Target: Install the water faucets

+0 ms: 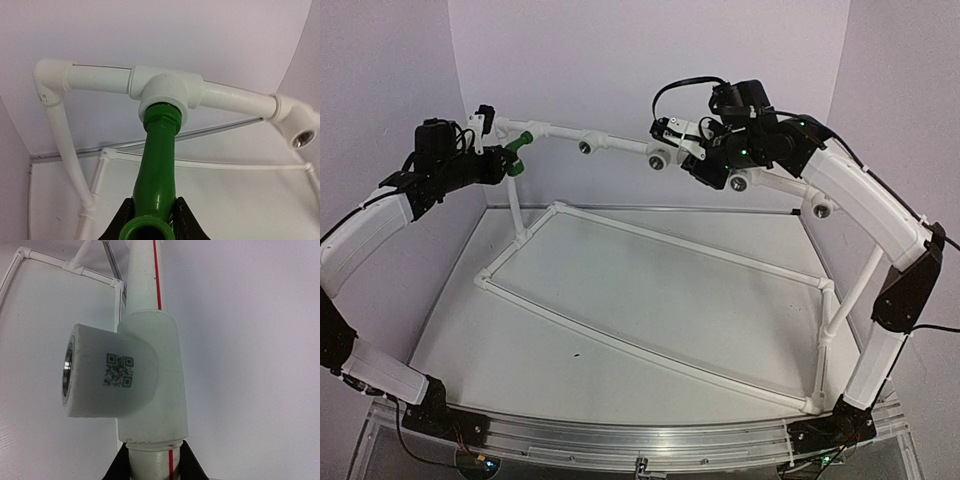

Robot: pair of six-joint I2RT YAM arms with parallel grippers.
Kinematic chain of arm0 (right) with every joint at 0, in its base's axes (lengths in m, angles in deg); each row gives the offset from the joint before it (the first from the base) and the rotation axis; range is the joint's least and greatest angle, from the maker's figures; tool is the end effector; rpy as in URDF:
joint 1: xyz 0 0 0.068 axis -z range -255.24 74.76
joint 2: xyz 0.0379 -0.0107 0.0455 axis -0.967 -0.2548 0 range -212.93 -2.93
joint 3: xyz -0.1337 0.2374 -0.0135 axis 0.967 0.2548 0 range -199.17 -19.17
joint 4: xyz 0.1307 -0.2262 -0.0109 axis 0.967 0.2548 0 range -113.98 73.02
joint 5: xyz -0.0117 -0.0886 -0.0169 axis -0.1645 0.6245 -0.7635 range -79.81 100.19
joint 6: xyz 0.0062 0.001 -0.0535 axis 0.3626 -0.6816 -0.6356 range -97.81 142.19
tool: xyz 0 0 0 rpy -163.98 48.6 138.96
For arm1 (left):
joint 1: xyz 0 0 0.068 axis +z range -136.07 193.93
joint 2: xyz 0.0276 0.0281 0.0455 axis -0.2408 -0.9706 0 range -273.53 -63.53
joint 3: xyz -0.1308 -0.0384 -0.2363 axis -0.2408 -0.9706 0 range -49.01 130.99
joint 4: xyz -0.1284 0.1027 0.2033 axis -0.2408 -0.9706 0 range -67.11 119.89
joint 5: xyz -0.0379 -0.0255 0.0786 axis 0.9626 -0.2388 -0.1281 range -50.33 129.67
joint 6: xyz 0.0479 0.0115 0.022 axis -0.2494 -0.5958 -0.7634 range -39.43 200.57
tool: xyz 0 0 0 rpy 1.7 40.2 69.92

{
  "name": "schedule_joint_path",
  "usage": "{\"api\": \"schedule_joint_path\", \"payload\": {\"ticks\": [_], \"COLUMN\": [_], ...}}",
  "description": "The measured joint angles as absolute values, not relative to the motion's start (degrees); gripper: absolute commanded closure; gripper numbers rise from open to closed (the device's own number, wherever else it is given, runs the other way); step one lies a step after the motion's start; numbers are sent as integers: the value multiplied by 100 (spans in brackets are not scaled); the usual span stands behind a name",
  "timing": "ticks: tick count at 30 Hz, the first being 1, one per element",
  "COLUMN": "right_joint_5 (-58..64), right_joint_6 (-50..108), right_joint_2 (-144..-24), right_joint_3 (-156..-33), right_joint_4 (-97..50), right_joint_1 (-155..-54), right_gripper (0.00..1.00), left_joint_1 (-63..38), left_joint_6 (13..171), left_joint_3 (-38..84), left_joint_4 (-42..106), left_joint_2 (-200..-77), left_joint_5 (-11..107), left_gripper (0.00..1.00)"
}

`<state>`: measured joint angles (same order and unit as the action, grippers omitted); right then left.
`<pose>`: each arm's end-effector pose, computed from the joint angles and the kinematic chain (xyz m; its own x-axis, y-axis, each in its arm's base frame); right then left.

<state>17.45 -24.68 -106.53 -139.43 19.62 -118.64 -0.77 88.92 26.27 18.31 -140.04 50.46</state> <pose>0.2916 0.2695 0.4483 0.2126 -0.7953 -0.5677 -0.6504 0.3184 -0.6897 0.2991 -0.0854 0.4007 -0.2741 -0.0755 -0.9587 0.3902 0.9024 -0.1826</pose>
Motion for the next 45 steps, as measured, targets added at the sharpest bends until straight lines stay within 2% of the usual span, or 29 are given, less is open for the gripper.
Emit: {"api": "schedule_joint_path", "payload": {"ticks": [8, 10, 13, 15, 18, 21, 29, 37, 41, 45], "right_joint_5": [1775, 1778, 1777, 1782, 1781, 1783, 1782, 1774, 1761, 1757], "right_joint_6": [-2484, -2488, -2490, -2490, -2488, -2488, -2488, -2484, -2477, -2467], "right_joint_2": [-10591, -10591, -10591, -10591, -10591, -10591, -10591, -10592, -10602, -10611], "right_joint_3": [-13872, -13865, -13863, -13863, -13863, -13863, -13863, -13866, -13888, -13907], "right_joint_4": [1959, 1939, 1926, 1929, 1927, 1928, 1928, 1929, 1942, 1961], "right_joint_1": [-11879, -11879, -11879, -11879, -11879, -11879, -11879, -11879, -11879, -11879], "right_gripper": [100, 100, 100, 100, 100, 100, 100, 100, 100, 100], "left_joint_1": [-257, -299, -328, -339, -345, -359, -388, -383, -156, 537], "left_joint_6": [4887, 3944, 2856, 2296, 1926, 1922, 3494, 6782, 8956, 11278], "left_joint_3": [2162, 1940, 1623, 1531, 1524, 1529, 1911, 2963, 3006, 2273], "left_joint_4": [2109, 2334, 2626, 2803, 2926, 2882, 1547, -288, -553, 83], "left_joint_2": [-13677, -13557, -13412, -13394, -13350, -13156, -12376, -12464, -12595, -12399], "left_joint_5": [4265, 4024, 3752, 3603, 3495, 3464, 3036, 2646, 3510, 4749], "left_gripper": [77, 67, 37, 22, 9, 1, 0, 0, 0, 0]}}
